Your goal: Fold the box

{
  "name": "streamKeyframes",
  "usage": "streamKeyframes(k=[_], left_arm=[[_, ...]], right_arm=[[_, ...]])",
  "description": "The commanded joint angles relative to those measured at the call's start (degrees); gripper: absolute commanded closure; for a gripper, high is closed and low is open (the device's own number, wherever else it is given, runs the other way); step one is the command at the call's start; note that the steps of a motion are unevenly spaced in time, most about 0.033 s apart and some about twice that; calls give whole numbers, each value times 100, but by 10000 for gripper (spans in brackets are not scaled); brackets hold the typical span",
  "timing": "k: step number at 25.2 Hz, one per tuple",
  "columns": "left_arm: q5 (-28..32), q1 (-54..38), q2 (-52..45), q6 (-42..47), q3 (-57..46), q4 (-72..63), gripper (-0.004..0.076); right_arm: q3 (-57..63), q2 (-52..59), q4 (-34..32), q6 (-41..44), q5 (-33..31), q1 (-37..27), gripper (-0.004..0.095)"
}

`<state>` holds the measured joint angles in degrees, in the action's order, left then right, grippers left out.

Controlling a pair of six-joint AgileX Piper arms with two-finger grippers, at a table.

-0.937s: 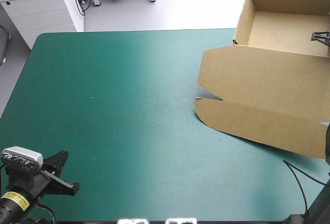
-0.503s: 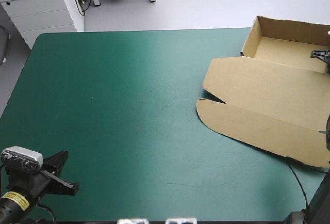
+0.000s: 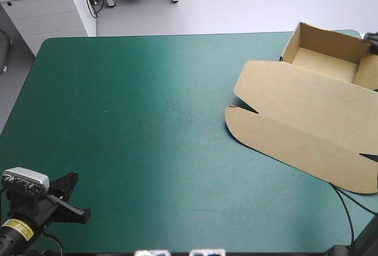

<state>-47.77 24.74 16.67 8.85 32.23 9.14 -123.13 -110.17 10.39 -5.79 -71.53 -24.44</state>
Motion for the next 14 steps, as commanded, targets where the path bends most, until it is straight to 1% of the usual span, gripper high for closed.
streamKeyframes(k=[1, 2, 3, 4, 5, 6, 7, 9, 10, 11, 12, 13, 14], left_arm=[[268, -9, 61, 74, 140, 22, 731], [236, -9, 61, 74, 140, 22, 731], [199, -9, 61, 74, 140, 22, 731], [162, -9, 61, 74, 140, 22, 731], [111, -9, 61, 74, 140, 22, 731], [48, -9, 61, 74, 130, 22, 731], [-3, -9, 61, 74, 133, 22, 731], [-93, -9, 61, 74, 117, 22, 731], [-102, -9, 61, 74, 50, 22, 731], [-102, -9, 61, 74, -3, 22, 731], [-102, -9, 61, 74, -146, 22, 731], [-102, -9, 61, 74, -225, 22, 731], [-76, -9, 61, 74, -318, 22, 731]], right_arm=[[-174, 992, 1905, -645, 2, 4, 457], [-174, 1119, 2396, -851, 2, 19, 538], [-174, 1234, 2905, -1019, 2, 91, 645], [-174, 1338, 3227, -1145, 2, 191, 757], [-174, 1454, 3330, -1246, 2, 319, 870], [-174, 1578, 3278, -1217, 2, 497, 922], [-174, 1673, 3186, -1212, 2, 668, 908], [-174, 1874, 2857, -1212, 2, 1096, 907], [-150, 2091, 2360, -1212, 2, 1661, 907], [-120, 2204, 2091, -1212, 15, 1964, 907], [79, 2490, 1261, -1108, 152, 2576, 907], [261, 2669, 788, -1005, 287, 2873, 907], [607, 2958, 105, -800, 527, 3253, 908]])
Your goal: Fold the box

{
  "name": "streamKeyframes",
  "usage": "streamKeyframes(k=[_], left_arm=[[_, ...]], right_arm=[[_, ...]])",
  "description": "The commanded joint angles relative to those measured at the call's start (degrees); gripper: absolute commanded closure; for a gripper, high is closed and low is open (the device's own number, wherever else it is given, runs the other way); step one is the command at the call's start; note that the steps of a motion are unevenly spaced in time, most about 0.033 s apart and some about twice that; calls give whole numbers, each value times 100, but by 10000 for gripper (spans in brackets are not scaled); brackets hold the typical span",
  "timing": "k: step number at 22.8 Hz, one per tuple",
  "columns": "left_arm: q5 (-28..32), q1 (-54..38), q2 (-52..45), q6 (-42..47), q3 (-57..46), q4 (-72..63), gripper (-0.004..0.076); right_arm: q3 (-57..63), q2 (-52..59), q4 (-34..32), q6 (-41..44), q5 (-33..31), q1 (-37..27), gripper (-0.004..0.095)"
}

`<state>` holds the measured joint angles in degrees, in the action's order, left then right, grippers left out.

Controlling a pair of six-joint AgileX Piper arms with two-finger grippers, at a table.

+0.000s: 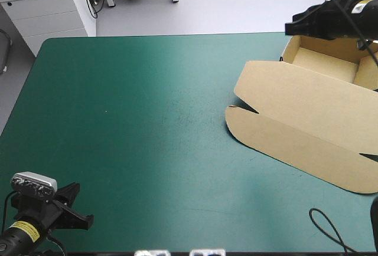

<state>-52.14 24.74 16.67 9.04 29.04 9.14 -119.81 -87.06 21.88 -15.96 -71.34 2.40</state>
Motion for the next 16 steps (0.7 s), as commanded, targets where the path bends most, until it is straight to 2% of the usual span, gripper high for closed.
streamKeyframes(k=[1, 2, 3, 5, 9, 12, 16], left_arm=[[383, -9, 61, 54, -47, 22, 731], [469, -9, 61, 44, -48, 22, 731], [536, -9, 61, 44, -48, 22, 731], [906, -9, 61, 44, -48, 22, 731], [1719, -9, 61, -272, -48, 22, 731], [1993, -9, 49, -297, -48, 3, 731], [2041, -9, -157, -419, -48, 3, 731]], right_arm=[[727, 986, -1604, 362, 734, 891, 908], [1533, 1504, -2048, 510, 1067, 1202, 908], [1899, 1765, -2134, 557, 1239, 1310, 908], [3602, 3036, -2106, 557, 2100, 1384, 908], [6010, 5129, -1933, 557, 3326, 1384, 923], [6929, 6015, -1918, 773, 3723, 1384, 927], [7674, 6911, -1943, 1021, 3700, 1384, 927]])
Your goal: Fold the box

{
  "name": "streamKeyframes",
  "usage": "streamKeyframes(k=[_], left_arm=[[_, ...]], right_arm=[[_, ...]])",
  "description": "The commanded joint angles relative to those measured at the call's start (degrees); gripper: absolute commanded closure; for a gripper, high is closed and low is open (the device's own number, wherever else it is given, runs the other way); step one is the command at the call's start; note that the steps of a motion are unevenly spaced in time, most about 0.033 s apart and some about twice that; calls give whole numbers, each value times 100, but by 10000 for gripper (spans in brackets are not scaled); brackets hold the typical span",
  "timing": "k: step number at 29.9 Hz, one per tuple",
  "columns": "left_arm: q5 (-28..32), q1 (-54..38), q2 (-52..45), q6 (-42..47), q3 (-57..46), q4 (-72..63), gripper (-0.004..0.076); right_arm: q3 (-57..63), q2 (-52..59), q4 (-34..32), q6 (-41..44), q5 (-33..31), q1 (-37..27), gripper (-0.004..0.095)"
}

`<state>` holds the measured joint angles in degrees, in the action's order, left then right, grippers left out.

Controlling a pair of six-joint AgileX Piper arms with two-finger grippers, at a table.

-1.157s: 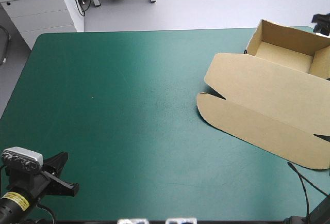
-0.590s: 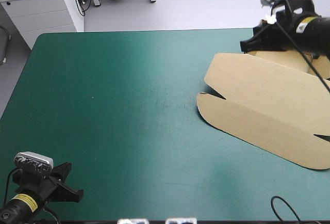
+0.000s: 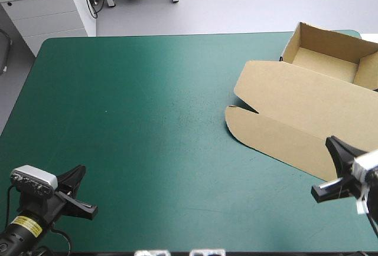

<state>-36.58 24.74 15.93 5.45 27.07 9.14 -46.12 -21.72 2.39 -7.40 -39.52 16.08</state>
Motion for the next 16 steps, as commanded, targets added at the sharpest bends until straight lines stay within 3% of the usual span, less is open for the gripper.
streamKeyframes(k=[1, 16], left_arm=[[485, -9, -215, -60, 148, 3, 731], [-698, -9, -1732, -60, 124, -103, 731]], right_arm=[[494, 567, 6, 173, 476, 16, 927], [1372, 1071, 97, 90, 58, 16, 927]])
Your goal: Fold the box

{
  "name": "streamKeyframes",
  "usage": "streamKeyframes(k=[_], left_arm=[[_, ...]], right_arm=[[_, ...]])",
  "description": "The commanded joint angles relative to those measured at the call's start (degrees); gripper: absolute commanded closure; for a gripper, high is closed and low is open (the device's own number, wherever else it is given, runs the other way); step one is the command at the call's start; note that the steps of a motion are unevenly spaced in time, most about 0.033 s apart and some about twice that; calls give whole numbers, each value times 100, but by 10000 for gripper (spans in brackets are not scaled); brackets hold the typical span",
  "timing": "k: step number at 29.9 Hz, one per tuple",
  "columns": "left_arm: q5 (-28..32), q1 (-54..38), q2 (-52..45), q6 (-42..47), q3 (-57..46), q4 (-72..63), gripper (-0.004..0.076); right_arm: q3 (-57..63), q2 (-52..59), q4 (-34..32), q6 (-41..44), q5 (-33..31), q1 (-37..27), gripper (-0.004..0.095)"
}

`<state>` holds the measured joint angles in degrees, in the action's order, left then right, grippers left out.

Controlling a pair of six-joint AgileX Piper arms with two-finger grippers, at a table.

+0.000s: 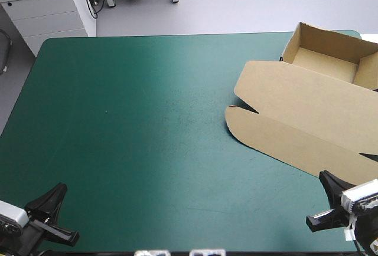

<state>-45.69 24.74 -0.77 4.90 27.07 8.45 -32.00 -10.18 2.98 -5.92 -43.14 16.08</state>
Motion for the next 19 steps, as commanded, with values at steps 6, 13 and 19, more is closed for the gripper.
streamKeyframes(k=[6, 13, 19], left_arm=[[296, -9, -63, -15, -125, -63, 731], [308, -9, -63, -15, -125, -75, 731], [308, -9, -63, 10, -125, -154, 731]], right_arm=[[319, -84, 62, -43, 382, 16, 927], [550, -84, 46, -43, 159, 16, 927], [569, -84, 30, 42, 227, 16, 927]])
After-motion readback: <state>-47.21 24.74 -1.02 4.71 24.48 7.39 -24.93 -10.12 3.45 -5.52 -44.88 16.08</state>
